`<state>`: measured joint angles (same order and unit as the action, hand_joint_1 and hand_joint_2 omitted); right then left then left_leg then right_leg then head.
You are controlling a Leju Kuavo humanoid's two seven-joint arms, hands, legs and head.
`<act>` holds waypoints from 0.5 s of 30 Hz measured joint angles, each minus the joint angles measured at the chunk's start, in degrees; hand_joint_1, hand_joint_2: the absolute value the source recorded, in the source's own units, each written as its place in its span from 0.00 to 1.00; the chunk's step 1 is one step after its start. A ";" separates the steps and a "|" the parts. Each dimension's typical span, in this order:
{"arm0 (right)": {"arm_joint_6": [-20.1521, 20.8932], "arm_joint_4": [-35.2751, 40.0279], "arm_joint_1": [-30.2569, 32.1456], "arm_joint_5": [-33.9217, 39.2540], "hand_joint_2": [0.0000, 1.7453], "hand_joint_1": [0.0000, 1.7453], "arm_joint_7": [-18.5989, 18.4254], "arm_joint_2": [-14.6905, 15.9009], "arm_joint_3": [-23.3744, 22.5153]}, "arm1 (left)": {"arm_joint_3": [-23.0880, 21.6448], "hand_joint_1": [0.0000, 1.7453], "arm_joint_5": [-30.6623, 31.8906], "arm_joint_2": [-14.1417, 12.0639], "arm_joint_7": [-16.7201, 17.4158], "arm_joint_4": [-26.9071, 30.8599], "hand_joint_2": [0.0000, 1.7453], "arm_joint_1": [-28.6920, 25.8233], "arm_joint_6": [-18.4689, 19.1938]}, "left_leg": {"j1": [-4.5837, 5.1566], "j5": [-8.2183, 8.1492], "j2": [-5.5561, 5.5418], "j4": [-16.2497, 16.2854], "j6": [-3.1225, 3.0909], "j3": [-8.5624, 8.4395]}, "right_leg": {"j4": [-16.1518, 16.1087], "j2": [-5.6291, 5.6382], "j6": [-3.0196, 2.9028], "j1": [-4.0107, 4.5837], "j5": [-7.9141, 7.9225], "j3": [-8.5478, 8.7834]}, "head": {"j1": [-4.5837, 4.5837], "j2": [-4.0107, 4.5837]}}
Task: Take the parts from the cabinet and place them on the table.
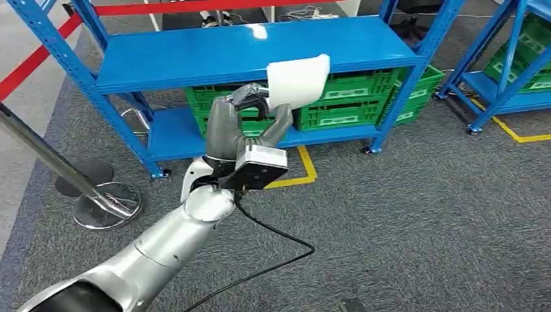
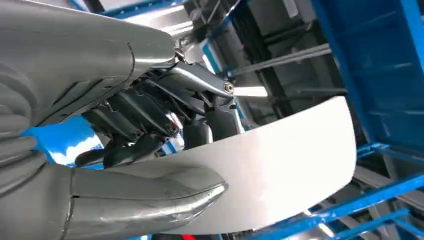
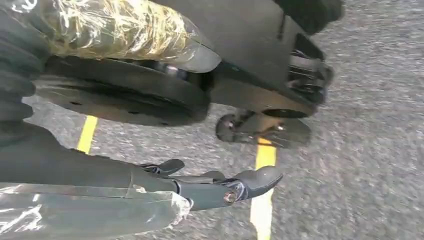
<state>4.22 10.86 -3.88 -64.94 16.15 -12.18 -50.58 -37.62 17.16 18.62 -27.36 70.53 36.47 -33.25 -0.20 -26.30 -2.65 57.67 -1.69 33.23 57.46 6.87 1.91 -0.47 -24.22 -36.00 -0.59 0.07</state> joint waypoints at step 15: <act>-0.24 0.00 -0.26 -0.79 1.00 0.00 -0.94 0.33 -0.02 | -0.07 1.00 0.18 0.14 1.68 0.20 1.00 0.47 0.40 | 0.84 -0.61 9.35 -0.12 0.86 -0.71 | -0.03 -8.96 -1.14 0.43 -1.06 1.09 | 0.83 0.00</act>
<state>3.98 10.86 -4.14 -65.72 15.21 -11.85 -50.60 -37.68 17.33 18.75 -25.68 70.73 36.94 -32.85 0.64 -26.91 6.70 57.55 -0.83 32.52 57.42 -2.08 0.76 -0.04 -25.27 -34.91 0.24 0.07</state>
